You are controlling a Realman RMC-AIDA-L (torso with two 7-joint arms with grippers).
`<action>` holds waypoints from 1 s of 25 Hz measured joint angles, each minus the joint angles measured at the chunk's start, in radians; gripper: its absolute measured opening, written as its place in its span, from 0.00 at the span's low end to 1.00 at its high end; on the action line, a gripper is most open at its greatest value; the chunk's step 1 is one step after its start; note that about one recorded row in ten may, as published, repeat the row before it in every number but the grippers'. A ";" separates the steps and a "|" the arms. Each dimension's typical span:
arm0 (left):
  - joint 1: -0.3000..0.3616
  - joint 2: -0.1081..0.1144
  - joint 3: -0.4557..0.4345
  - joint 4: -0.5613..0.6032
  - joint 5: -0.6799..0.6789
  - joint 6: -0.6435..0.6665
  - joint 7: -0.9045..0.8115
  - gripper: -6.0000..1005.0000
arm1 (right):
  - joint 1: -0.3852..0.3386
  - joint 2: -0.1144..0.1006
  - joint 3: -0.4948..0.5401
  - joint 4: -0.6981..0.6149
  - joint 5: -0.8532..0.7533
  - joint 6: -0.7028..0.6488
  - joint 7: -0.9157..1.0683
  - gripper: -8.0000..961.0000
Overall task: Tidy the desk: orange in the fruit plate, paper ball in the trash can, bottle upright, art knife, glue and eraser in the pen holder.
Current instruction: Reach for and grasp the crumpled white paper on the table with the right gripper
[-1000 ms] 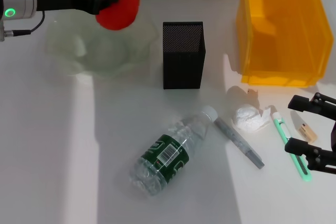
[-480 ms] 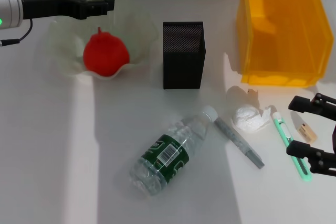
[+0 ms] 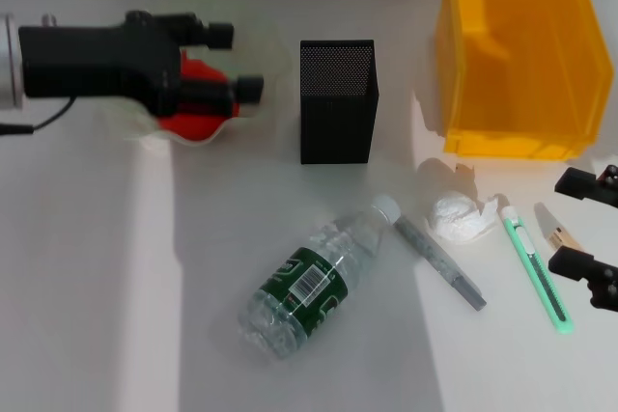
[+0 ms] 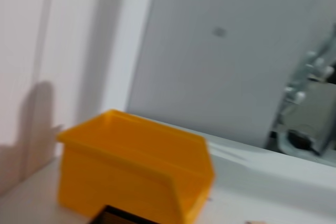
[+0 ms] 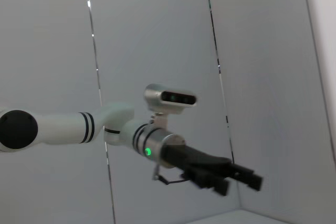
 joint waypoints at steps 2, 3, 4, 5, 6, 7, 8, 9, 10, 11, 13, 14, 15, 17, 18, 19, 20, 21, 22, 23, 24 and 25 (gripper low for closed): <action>0.009 0.003 0.003 -0.001 0.014 0.119 0.061 0.83 | -0.008 -0.002 0.024 -0.002 0.000 -0.005 0.001 0.80; 0.014 0.003 0.004 -0.001 0.027 0.160 0.084 0.83 | -0.013 -0.004 0.035 -0.002 0.000 -0.007 0.002 0.80; 0.024 0.002 0.004 -0.002 0.046 0.182 0.101 0.83 | -0.017 -0.007 0.044 -0.001 0.000 -0.009 0.003 0.80; 0.032 0.000 0.005 -0.004 0.059 0.193 0.112 0.83 | -0.021 -0.011 0.056 -0.001 0.001 -0.010 0.005 0.80; 0.045 -0.003 0.005 -0.018 0.076 0.200 0.131 0.83 | -0.026 -0.017 0.077 -0.001 0.001 -0.010 0.007 0.80; 0.049 -0.003 0.006 -0.027 0.077 0.202 0.138 0.83 | -0.026 -0.017 0.077 -0.001 0.001 -0.010 0.007 0.80; 0.049 -0.003 0.006 -0.027 0.077 0.202 0.138 0.83 | -0.028 -0.020 0.090 -0.002 0.001 -0.010 0.008 0.80; 0.052 -0.004 0.006 -0.040 0.079 0.205 0.147 0.83 | -0.028 -0.022 0.099 -0.005 0.000 -0.010 0.014 0.80; 0.054 -0.003 0.006 -0.052 0.079 0.208 0.154 0.83 | -0.029 -0.025 0.109 -0.012 -0.001 -0.009 0.025 0.80; 0.055 -0.001 0.006 -0.070 0.079 0.209 0.164 0.83 | -0.026 -0.033 0.118 -0.035 -0.001 -0.006 0.066 0.80; 0.055 0.000 0.006 -0.078 0.079 0.209 0.168 0.83 | -0.024 -0.036 0.119 -0.051 -0.001 -0.005 0.094 0.80; 0.056 0.000 0.006 -0.081 0.079 0.209 0.170 0.83 | -0.020 -0.040 0.118 -0.079 -0.002 -0.006 0.136 0.80; 0.056 0.000 0.006 -0.085 0.079 0.209 0.172 0.83 | -0.015 -0.043 0.114 -0.123 -0.004 -0.007 0.197 0.80; 0.054 0.000 0.006 -0.086 0.080 0.210 0.173 0.83 | 0.002 -0.046 0.092 -0.276 -0.019 -0.009 0.419 0.80; 0.052 -0.001 0.006 -0.086 0.081 0.213 0.173 0.83 | 0.002 -0.046 0.092 -0.276 -0.019 -0.009 0.419 0.80; 0.048 -0.003 0.007 -0.086 0.090 0.217 0.173 0.83 | 0.012 -0.047 0.076 -0.353 -0.034 -0.008 0.527 0.80; 0.048 -0.003 0.007 -0.086 0.090 0.217 0.173 0.83 | 0.023 -0.047 0.059 -0.418 -0.052 -0.008 0.603 0.80; 0.045 -0.005 0.008 -0.086 0.100 0.219 0.173 0.83 | 0.047 -0.048 0.022 -0.541 -0.099 -0.008 0.752 0.80; 0.045 -0.006 0.010 -0.086 0.105 0.218 0.173 0.83 | 0.060 -0.049 0.001 -0.603 -0.123 -0.008 0.817 0.80; 0.044 -0.007 0.013 -0.086 0.106 0.218 0.173 0.83 | 0.073 -0.050 -0.020 -0.659 -0.149 -0.008 0.878 0.80; 0.044 -0.008 0.016 -0.086 0.107 0.216 0.173 0.83 | 0.086 -0.050 -0.040 -0.703 -0.175 -0.007 0.927 0.80; 0.044 -0.008 0.016 -0.086 0.107 0.216 0.173 0.83 | 0.086 -0.050 -0.040 -0.703 -0.175 -0.007 0.927 0.80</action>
